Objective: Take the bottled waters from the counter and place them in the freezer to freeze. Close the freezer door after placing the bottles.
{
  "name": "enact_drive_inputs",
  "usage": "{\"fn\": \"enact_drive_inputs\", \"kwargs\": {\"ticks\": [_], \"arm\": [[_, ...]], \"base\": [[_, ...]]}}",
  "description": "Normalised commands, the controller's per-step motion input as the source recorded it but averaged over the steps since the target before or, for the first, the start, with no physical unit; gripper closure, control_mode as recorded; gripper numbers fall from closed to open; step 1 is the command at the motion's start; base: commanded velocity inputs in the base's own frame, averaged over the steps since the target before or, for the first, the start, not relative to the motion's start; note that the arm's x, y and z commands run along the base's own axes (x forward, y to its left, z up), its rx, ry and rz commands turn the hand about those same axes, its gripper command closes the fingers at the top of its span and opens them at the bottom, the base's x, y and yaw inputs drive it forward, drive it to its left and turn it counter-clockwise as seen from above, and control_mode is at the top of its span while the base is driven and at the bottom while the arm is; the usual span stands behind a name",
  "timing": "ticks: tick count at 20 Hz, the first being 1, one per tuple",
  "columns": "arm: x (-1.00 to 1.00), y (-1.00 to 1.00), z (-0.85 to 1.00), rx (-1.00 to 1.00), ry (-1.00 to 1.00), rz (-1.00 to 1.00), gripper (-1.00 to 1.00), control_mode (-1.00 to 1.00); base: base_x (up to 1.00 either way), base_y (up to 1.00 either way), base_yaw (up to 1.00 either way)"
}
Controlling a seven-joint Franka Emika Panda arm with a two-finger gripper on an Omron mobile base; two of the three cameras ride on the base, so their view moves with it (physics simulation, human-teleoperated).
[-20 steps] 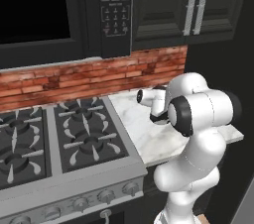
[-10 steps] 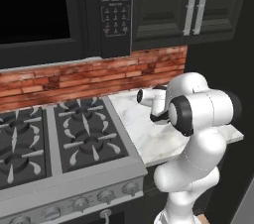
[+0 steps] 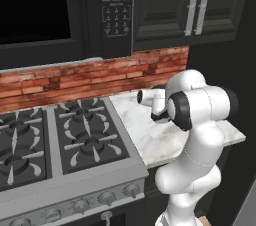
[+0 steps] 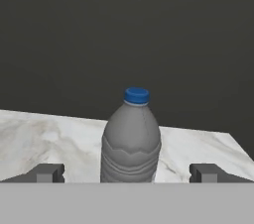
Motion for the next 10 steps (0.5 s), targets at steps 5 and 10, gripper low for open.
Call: {"fn": "enact_drive_inputs", "kwargs": {"ticks": [5,10], "arm": [[0.08,0.0,-0.06,0.0,0.0,0.0,-1.0,-1.0],[-0.12,0.0,-0.07,0.0,0.0,-0.01,-1.0,-1.0]], "base": [[0.0,0.0,0.0],[0.0,0.0,0.0]]}}
